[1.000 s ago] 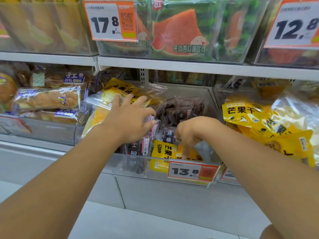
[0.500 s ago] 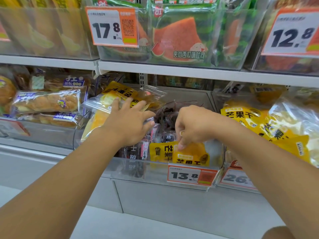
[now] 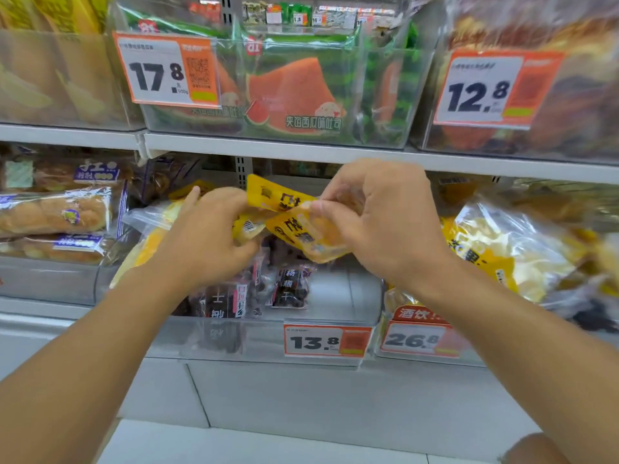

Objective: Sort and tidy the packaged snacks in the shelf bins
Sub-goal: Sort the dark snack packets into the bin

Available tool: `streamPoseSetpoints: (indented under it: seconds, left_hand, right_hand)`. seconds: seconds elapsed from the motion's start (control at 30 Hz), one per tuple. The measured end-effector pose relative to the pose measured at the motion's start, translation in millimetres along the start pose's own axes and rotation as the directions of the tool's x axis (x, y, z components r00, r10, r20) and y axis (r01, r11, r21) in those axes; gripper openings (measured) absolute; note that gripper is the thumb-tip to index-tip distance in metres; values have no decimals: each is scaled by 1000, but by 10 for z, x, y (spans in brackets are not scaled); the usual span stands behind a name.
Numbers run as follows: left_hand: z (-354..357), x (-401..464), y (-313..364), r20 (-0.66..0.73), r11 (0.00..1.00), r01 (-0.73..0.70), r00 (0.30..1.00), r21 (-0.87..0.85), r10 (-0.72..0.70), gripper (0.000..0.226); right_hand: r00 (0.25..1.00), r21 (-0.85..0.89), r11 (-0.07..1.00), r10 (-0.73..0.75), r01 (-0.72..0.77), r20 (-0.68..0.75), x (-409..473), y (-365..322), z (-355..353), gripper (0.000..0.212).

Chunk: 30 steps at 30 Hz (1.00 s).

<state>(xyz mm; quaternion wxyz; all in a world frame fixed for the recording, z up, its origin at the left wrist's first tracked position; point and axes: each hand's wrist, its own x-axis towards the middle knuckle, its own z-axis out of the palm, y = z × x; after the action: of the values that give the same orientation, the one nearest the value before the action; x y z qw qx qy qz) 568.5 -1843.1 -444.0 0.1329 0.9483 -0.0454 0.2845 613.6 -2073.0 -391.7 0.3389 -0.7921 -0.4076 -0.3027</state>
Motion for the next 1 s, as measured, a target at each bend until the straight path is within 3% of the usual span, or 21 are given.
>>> streamPoseSetpoints:
  seconds: [0.07, 0.13, 0.2, 0.27, 0.37, 0.57, 0.63, 0.77, 0.87, 1.0]
  left_hand:
    - [-95, -2, 153, -136, 953, -89, 989, -288, 51, 49]
    - [-128, 37, 413, -212, 895, -127, 976, -427, 37, 49]
    - [-80, 143, 703, -263, 890, -150, 964, -429, 36, 44]
    - [52, 277, 921, -288, 908, -196, 953, -369, 88, 31]
    - [247, 424, 1073, -240, 964, -198, 959, -178, 153, 27]
    - [508, 585, 1393, -23, 987, -105, 994, 125, 108, 32]
    - [581, 689, 1452, 65, 992, -95, 994, 86, 90, 41]
    - [684, 807, 1467, 239, 990, -71, 966, -124, 99, 69]
    - [708, 830, 1503, 303, 968, 35, 952, -247, 43, 83]
    - [860, 832, 1531, 201, 974, -108, 968, -198, 148, 58]
  right_hand:
    - [973, 25, 981, -189, 193, -131, -60, 11, -153, 14]
    - [911, -27, 935, -350, 353, -218, -103, 121, -347, 12]
    - [849, -118, 879, -477, 463, -228, -147, 277, -545, 9]
    - [837, -175, 860, -508, 479, -205, -191, 476, -694, 8]
    - [883, -191, 889, -446, 416, -149, -241, 790, -841, 9]
    - [963, -369, 895, -195, 252, 184, -310, 1213, -983, 13]
    - [967, -444, 888, -7, 123, 254, -289, 1294, -1032, 18]
    - [877, -449, 886, 305, -117, 373, -328, 1353, -1078, 32]
    - [837, -369, 899, 380, -235, 394, -351, 1317, -1118, 41]
    - [766, -347, 916, 368, -201, 527, -361, 1168, -1114, 80]
